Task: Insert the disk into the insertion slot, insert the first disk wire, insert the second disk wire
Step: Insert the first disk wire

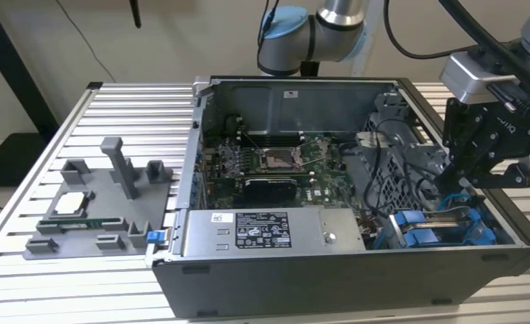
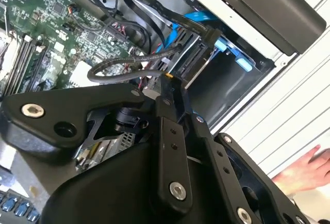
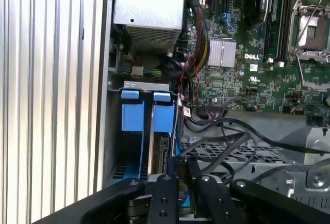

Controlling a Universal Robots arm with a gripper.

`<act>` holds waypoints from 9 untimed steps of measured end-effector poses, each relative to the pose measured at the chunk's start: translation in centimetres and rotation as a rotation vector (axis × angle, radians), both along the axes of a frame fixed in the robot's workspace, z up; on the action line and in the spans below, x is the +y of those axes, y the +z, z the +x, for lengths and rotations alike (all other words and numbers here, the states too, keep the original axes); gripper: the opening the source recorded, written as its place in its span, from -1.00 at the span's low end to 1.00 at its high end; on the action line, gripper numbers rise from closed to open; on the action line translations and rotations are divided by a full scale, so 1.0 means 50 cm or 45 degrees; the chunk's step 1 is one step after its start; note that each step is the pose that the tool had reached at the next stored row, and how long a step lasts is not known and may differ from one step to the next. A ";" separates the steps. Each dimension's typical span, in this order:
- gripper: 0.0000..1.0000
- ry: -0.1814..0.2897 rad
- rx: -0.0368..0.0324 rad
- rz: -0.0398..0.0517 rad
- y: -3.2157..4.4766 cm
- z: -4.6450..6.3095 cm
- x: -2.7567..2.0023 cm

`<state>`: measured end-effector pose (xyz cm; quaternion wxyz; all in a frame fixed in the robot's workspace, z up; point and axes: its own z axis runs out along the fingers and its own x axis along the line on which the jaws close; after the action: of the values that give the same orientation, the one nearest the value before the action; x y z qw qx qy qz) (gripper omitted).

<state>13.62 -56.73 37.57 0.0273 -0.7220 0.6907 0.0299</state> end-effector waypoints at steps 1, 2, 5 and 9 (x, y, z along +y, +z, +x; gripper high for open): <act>-1.00 0.000 0.0000 0.000 0.000 0.000 -0.0012; -1.00 0.000 0.0000 -0.003 -0.001 0.000 -0.0048; -1.00 0.000 0.0000 -0.005 -0.002 0.000 -0.0055; -1.00 -0.001 0.0000 -0.008 -0.003 0.000 -0.0066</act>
<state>13.64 -57.06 37.44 0.0250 -0.7219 0.6910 0.0278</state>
